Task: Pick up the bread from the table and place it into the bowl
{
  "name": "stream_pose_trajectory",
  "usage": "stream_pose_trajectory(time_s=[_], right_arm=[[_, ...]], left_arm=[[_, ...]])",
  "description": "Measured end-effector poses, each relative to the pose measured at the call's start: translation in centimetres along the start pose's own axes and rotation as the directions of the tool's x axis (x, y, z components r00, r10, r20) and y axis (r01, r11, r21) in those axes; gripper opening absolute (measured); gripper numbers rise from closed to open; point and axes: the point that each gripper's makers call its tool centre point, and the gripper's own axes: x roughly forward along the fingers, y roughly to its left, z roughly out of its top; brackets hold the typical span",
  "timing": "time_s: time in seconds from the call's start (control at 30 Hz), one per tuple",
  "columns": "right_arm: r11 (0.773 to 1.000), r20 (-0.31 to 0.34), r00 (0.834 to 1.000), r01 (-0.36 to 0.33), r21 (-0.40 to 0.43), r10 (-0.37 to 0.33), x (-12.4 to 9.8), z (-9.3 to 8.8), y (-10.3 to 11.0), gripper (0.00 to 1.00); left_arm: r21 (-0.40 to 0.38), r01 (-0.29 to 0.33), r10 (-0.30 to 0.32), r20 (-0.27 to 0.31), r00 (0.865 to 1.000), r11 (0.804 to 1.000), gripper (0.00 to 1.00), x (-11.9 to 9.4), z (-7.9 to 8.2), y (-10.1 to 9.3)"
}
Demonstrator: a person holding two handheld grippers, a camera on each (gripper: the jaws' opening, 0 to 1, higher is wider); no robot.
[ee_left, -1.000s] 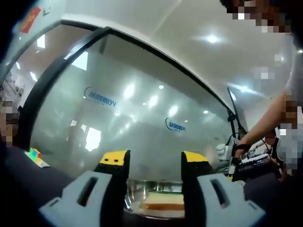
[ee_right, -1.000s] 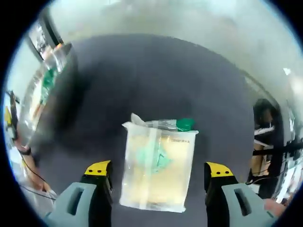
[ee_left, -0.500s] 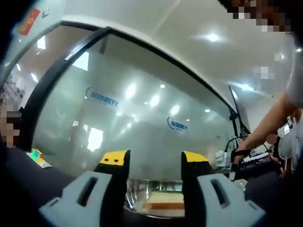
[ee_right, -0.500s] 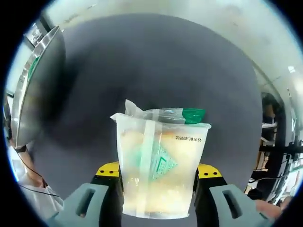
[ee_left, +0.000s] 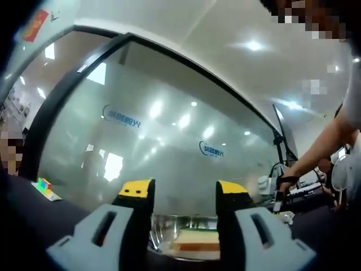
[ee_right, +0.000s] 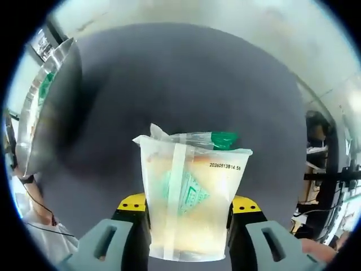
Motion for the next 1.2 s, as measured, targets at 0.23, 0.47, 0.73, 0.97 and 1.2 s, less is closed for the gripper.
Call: stream_pose_trajectory(time_s=[0.23, 0.47, 0.73, 0.97, 1.2], right_arm=[[0.996, 0.073, 0.997, 0.033, -0.087, -0.027, -5.1, 2.4, 1.4, 0.47], [0.953, 0.177, 0.983, 0.0, -0.304, 0.056, -12.1, 7.9, 11.5, 0.47], [0.823, 0.137, 0.982, -0.03, -0.567, 0.13, -11.4, 12.9, 25.3, 0.47], [0.79, 0.061, 0.988, -0.078, -0.608, 0.145, -6.5, 13.8, 30.4, 0.47], [0.778, 0.015, 0.992, -0.087, -0.623, 0.122, -4.0, 13.0, 30.3, 0.51]], left_arm=[[-0.005, -0.007, 0.007, 0.013, 1.0, 1.0, 0.36, 0.0, 0.3, 0.3], [0.008, -0.062, 0.062, 0.014, 0.998, 0.998, 0.36, -0.1, 0.4, 2.0], [0.016, -0.107, 0.107, 0.015, 0.994, 0.994, 0.36, -0.4, 0.5, 3.2], [0.002, -0.142, 0.142, 0.006, 0.99, 0.99, 0.36, -0.7, 0.3, 4.4], [-0.02, -0.152, 0.152, 0.004, 0.988, 0.988, 0.36, -0.7, 0.1, 4.7]])
